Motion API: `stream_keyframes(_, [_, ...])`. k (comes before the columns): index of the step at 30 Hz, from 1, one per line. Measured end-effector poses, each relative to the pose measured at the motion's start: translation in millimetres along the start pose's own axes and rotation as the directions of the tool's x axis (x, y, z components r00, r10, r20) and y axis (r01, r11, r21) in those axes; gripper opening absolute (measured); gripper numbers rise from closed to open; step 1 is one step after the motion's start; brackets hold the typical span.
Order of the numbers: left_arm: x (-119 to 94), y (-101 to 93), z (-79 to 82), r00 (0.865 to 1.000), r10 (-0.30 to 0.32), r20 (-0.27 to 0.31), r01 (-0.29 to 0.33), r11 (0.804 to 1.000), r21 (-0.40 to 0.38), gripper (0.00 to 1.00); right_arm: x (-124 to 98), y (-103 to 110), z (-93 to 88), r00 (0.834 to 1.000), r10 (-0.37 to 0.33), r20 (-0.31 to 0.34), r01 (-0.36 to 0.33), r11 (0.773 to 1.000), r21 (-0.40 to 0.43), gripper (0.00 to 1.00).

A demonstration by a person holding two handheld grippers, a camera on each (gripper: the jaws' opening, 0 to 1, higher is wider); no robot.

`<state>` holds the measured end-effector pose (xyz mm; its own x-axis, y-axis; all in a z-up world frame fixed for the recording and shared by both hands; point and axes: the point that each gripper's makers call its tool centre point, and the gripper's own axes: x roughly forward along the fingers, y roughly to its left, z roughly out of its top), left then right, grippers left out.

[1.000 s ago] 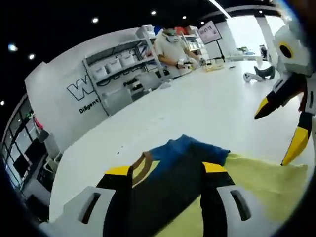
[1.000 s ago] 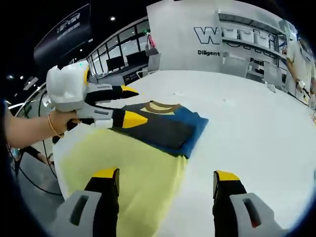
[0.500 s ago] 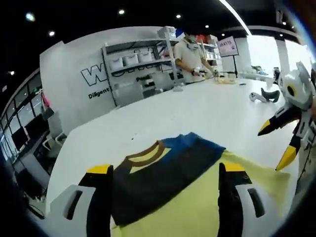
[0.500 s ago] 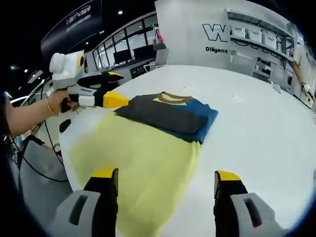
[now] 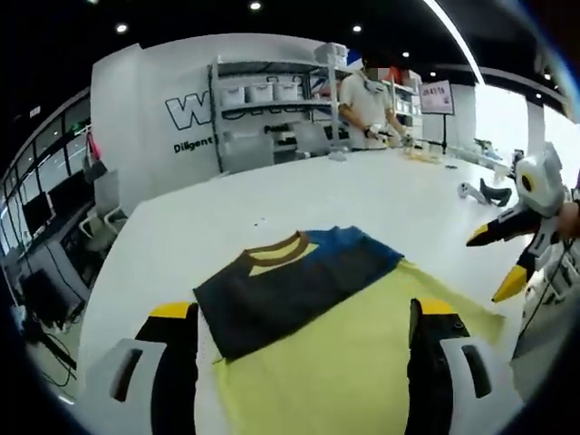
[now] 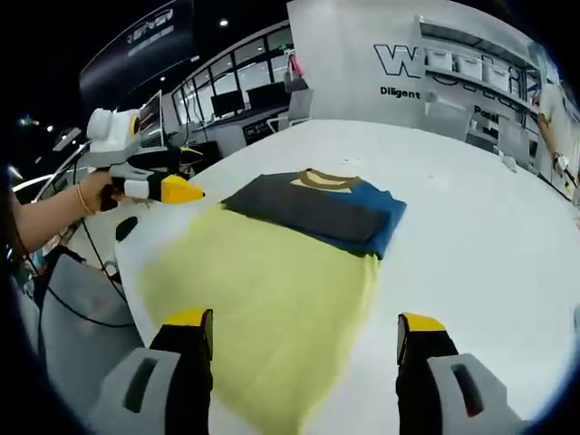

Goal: Fold the garment on the visible template until the final outline fits inside the template.

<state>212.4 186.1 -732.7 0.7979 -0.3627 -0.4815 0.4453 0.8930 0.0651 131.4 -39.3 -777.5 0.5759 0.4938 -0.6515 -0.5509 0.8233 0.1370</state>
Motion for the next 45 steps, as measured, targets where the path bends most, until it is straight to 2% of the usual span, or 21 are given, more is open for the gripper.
stream_keyframes(1, [-3.4, 2.0, -3.2, 1.000, -0.005, -0.001, 0.005, 1.000, -0.014, 0.99, -1.0, 0.8, -1.1, 1.000, 0.000, 0.001, 0.000, 1.000, 0.001, 0.82])
stream_keyframes(2, [-6.2, 1.0, -4.5, 1.000, -0.015, 0.014, 0.016, 0.996, -0.085, 0.99, -2.0, 2.2, -2.0, 1.000, 0.003, 0.002, -0.003, 1.000, 0.002, 0.82])
stream_keyframes(5, [-13.0, 6.6, -12.4, 1.000, -0.006, 0.007, 0.006, 0.997, -0.071, 0.99, -3.7, 3.5, -5.1, 1.000, 0.004, -0.002, -0.004, 1.000, 0.002, 0.81])
stream_keyframes(8, [-24.8, 11.8, -27.7, 0.999, 0.013, -0.030, -0.014, 0.999, -0.051, 0.99, -6.9, 4.2, -11.0, 1.000, 0.001, -0.009, -0.001, 1.000, 0.001, 0.80])
stream_keyframes(12, [-42.8, 19.1, -51.3, 0.997, 0.028, -0.069, -0.035, 0.993, -0.110, 0.99, -11.6, 4.0, -22.6, 1.000, -0.008, -0.024, 0.008, 1.000, 0.003, 0.79])
stream_keyframes(13, [-47.2, 19.0, -58.8, 0.996, 0.017, -0.083, -0.029, 0.989, -0.146, 0.98, -12.5, 4.2, -25.7, 1.000, -0.009, -0.024, 0.009, 1.000, 0.006, 0.78])
stream_keyframes(15, [-51.9, 21.2, -65.3, 0.996, 0.016, -0.089, -0.032, 0.983, -0.181, 0.97, -13.1, 4.6, -30.4, 0.999, -0.009, -0.033, 0.010, 1.000, 0.008, 0.78])
stream_keyframes(16, [-54.8, 22.8, -72.2, 0.994, 0.002, -0.108, -0.022, 0.983, -0.184, 0.97, -14.3, 6.3, -34.3, 0.999, -0.009, -0.043, 0.009, 1.000, 0.007, 0.77])
stream_keyframes(21, [-63.9, 24.5, -85.7, 0.990, -0.010, -0.139, -0.015, 0.983, -0.182, 0.95, -17.3, 8.9, -48.3, 0.998, -0.011, -0.065, 0.012, 1.000, 0.007, 0.75])
stream_keyframes(22, [-67.4, 24.2, -95.0, 0.987, -0.026, -0.160, -0.006, 0.981, -0.193, 0.95, -18.1, 9.4, -54.1, 0.997, -0.011, -0.077, 0.012, 1.000, 0.007, 0.74])
stream_keyframes(26, [-74.7, 22.6, -112.6, 0.977, -0.041, -0.208, -0.003, 0.978, -0.208, 0.94, -20.6, 12.1, -69.9, 0.995, -0.012, -0.103, 0.014, 1.000, 0.018, 0.72])
stream_keyframes(31, [-85.3, 20.3, -126.6, 0.970, -0.038, -0.242, -0.015, 0.977, -0.211, 0.91, -23.2, 13.6, -84.7, 0.992, -0.021, -0.128, 0.025, 0.999, 0.036, 0.69])
stream_keyframes(35, [-93.9, 17.8, -137.6, 0.961, -0.041, -0.274, -0.022, 0.974, -0.224, 0.84, -23.8, 15.3, -94.1, 0.989, -0.030, -0.145, 0.035, 0.999, 0.036, 0.64])
stream_keyframes(40, [-104.6, 5.9, -158.8, 0.936, -0.090, -0.340, 0.003, 0.968, -0.249, 0.76, -23.0, 17.4, -108.1, 0.983, -0.051, -0.178, 0.056, 0.998, 0.018, 0.56])
stream_keyframes(42, [-106.9, 5.6, -163.4, 0.932, -0.085, -0.351, -0.008, 0.967, -0.255, 0.71, -22.9, 18.6, -113.8, 0.978, -0.057, -0.201, 0.057, 0.998, -0.002, 0.50])
stream_keyframes(45, [-112.7, 5.1, -174.6, 0.916, -0.073, -0.394, -0.023, 0.972, -0.233, 0.63, -22.6, 19.9, -120.3, 0.975, -0.057, -0.217, 0.056, 0.998, -0.010, 0.41])
